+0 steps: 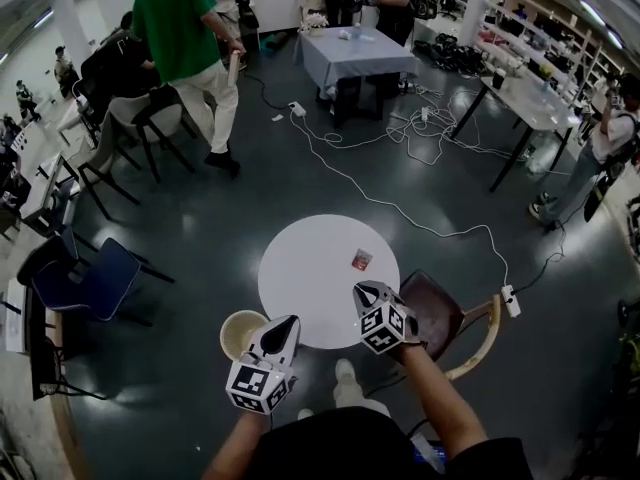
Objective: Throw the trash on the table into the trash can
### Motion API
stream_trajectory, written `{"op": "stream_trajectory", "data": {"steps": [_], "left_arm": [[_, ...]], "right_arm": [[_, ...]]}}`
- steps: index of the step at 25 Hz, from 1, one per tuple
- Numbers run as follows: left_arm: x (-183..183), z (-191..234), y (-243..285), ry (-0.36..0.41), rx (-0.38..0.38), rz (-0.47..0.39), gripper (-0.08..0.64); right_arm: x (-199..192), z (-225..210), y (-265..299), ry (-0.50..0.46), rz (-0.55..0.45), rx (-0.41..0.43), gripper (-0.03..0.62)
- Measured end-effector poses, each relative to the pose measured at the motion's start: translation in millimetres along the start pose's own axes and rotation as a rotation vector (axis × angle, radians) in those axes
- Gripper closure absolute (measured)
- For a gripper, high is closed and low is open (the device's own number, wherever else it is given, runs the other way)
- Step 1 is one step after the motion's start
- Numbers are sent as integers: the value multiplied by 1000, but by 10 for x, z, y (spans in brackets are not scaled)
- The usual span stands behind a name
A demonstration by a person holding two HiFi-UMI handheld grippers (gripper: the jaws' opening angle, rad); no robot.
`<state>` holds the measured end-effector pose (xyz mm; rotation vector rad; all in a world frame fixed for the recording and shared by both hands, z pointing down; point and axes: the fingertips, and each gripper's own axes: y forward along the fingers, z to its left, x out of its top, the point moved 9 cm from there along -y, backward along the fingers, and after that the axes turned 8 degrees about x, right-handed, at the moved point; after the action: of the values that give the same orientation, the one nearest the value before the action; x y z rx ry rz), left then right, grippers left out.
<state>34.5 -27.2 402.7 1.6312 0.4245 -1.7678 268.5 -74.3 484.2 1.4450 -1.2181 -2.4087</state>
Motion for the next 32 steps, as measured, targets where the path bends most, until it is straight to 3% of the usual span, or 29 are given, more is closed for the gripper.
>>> {"op": "stream_trajectory", "data": {"steps": [8, 11, 21, 32], "left_arm": [[16, -56, 334, 23, 51, 55, 546], [49, -64, 431, 22, 74, 70, 546], [-120, 30, 707, -35, 119, 90, 546], [-243, 275, 1101, -21, 184, 169, 546]], "right_arm": [[-338, -477, 520, 16, 95, 52, 570], [-419, -639, 692, 51, 123, 90, 486], [-759, -997, 1460, 92, 197, 136, 359], [-1076, -1324, 2267, 110, 286, 153, 334]]}}
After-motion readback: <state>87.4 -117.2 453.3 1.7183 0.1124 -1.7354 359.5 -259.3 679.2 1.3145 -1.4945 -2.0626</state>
